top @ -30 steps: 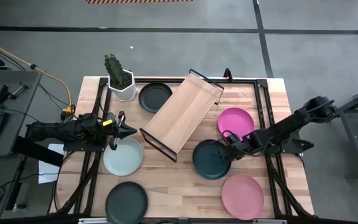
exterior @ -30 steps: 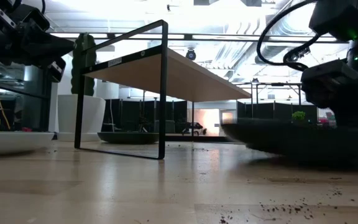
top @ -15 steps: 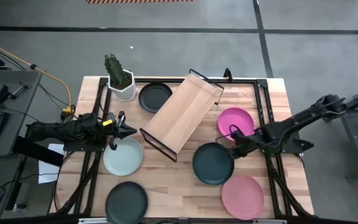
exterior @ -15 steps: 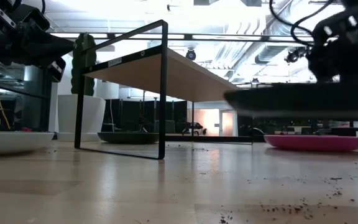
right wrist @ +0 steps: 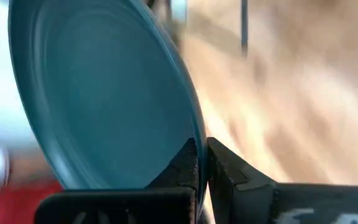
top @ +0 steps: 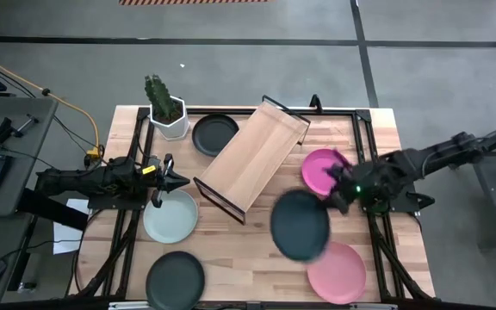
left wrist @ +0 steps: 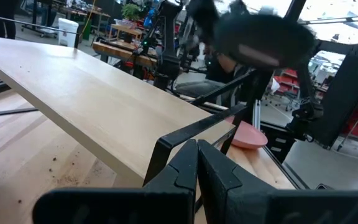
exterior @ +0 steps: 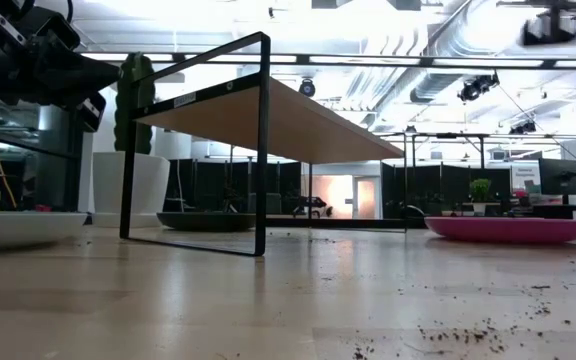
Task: Place and stack plates onto a shelf
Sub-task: Put the dark green plate on the shelf
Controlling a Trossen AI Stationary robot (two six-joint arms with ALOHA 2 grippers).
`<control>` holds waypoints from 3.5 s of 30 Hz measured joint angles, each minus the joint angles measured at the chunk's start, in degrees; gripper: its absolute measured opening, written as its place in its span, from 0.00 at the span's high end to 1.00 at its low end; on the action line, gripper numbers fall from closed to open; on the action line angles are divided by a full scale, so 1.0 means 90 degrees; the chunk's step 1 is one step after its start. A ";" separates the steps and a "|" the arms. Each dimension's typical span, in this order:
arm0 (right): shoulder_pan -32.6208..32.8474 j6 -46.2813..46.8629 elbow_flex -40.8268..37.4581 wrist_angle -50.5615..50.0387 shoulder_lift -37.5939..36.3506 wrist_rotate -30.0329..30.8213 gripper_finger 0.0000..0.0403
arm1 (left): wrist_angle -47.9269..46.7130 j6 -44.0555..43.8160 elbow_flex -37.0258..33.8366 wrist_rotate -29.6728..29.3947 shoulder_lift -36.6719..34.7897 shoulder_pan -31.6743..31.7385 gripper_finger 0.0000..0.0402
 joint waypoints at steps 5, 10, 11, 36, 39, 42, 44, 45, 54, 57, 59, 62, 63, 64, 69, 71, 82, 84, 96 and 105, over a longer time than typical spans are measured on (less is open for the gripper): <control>-0.1099 -0.0637 0.1244 -0.0301 0.0557 0.1550 1.00 | 0.0002 0.0000 0.0000 0.0000 0.0002 0.0000 1.00; -0.2642 -0.1345 0.1690 -0.0630 0.0974 0.2380 1.00 | 0.0000 0.0000 0.0000 0.0000 0.0001 -0.0001 1.00; -0.2991 -0.1395 0.1663 -0.0619 0.1044 0.2341 1.00 | 0.0002 -0.0002 0.0000 0.0000 0.0001 0.0000 1.00; -0.5307 0.0266 -0.0206 0.1434 0.2030 0.0296 1.00 | 0.0001 0.0000 0.0000 0.0000 0.0001 0.0000 1.00; -0.5306 0.0266 -0.0206 0.1434 0.2030 0.0254 1.00 | 0.0002 -0.0002 0.0000 0.0000 0.0000 0.0000 1.00; -0.5305 0.0266 -0.0206 0.1434 0.2030 0.0249 1.00 | 0.0001 -0.0002 0.0000 0.0000 0.0001 0.0000 1.00; -0.5305 0.0265 -0.0206 0.1433 0.2030 0.0251 1.00 | 0.0001 -0.0002 0.0000 0.0000 0.0002 0.0000 1.00; -0.5305 0.0266 -0.0206 0.1432 0.2030 0.0258 1.00 | 0.0002 -0.0002 0.0000 0.0000 0.0002 0.0000 1.00; -0.5305 0.0264 -0.0206 0.1385 0.2030 0.0324 1.00 | 0.0000 -0.0002 0.0000 0.0000 0.0000 0.0000 1.00; -0.5305 0.0266 -0.0204 0.1385 0.2034 0.0329 1.00 | 0.0002 -0.0002 0.0000 0.0000 0.0000 0.0000 1.00; -0.5305 0.0323 -0.0203 0.1384 0.2079 0.0329 1.00 | 0.0000 -0.0002 0.0000 0.0000 0.0001 -0.0001 1.00; -0.5305 0.0432 -0.0203 0.1394 0.2183 0.0329 1.00 | 0.0001 -0.0001 0.0000 0.0001 0.0001 0.0000 1.00; -0.5305 0.0434 -0.0203 0.1409 0.2228 0.0329 1.00 | 0.0001 0.0000 0.0000 0.0000 0.0001 -0.0001 1.00; -0.5305 0.0436 -0.0198 0.1424 0.2270 0.0326 1.00 | 0.0002 0.0000 0.0000 0.0000 0.0000 0.0000 1.00; -0.5303 0.0445 -0.0191 0.1473 0.2408 0.0302 1.00 | 0.0001 -0.0002 0.0000 0.0000 0.0000 -0.0001 1.00; -0.5303 0.0444 -0.0191 0.1471 0.2409 0.0300 1.00 | 0.0002 -0.0002 0.0000 0.0000 0.0002 -0.0002 1.00; -0.5303 0.0380 -0.0191 0.1422 0.2361 0.0312 0.82 | 0.0002 -0.0002 0.0000 0.0000 0.0001 -0.0001 1.00; -0.5304 0.0374 -0.0191 0.1424 0.2361 0.0313 0.79 | 0.0001 -0.0002 0.0000 0.0001 0.0001 -0.0001 1.00; -0.5612 0.0258 -0.0191 0.1562 0.2356 0.0423 0.72 | 0.0002 -0.0002 0.0000 0.0000 0.0002 0.0000 1.00; -0.5811 -0.0049 -0.0191 0.1954 0.2105 0.0431 0.72 | 0.0001 -0.0002 0.0000 0.0000 0.0001 0.0000 1.00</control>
